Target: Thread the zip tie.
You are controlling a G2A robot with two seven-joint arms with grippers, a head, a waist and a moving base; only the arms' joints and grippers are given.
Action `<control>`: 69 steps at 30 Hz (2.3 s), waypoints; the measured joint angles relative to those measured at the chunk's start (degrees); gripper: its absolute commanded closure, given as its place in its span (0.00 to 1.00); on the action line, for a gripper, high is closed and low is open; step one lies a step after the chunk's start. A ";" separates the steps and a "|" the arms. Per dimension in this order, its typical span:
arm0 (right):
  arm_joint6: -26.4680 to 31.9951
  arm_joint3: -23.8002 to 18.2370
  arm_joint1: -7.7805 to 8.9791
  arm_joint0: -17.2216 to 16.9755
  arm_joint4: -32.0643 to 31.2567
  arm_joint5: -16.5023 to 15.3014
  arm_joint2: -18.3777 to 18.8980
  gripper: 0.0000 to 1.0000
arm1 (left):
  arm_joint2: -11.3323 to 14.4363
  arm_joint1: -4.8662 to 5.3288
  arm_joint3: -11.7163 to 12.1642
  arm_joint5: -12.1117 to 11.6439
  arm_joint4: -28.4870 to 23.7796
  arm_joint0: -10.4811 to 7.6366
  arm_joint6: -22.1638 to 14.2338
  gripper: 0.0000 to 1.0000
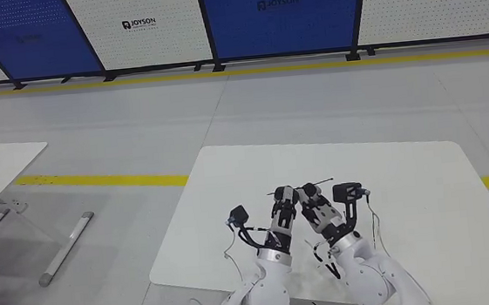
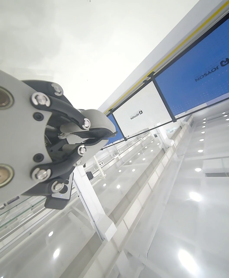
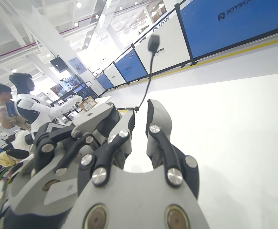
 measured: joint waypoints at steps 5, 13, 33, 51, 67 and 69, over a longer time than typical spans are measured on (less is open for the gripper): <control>-0.04 0.02 0.06 0.12 -0.03 0.00 0.07 1.00 | 0.23 -0.06 -0.05 0.10 0.24 0.01 -0.04 1.00; -0.14 0.24 0.16 0.14 -0.49 0.38 0.21 1.00 | 0.29 -0.24 0.11 0.19 -0.11 -0.33 0.54 1.00; 1.90 0.94 0.34 0.73 -0.83 0.20 -0.44 1.00 | 0.14 -0.29 -2.77 -1.21 -0.28 0.24 -0.04 1.00; 2.61 1.47 0.57 0.60 -1.05 0.16 -0.60 1.00 | 0.48 -0.21 -7.12 -2.00 0.73 1.47 -0.54 1.00; -0.60 -0.49 0.77 -0.89 2.19 0.81 1.34 0.00 | -0.71 -0.27 -5.02 -0.40 4.27 1.37 3.76 1.00; -1.52 -1.85 0.99 -1.71 2.02 1.13 2.56 0.00 | -1.17 -0.33 -3.83 -0.18 4.01 1.01 4.63 1.00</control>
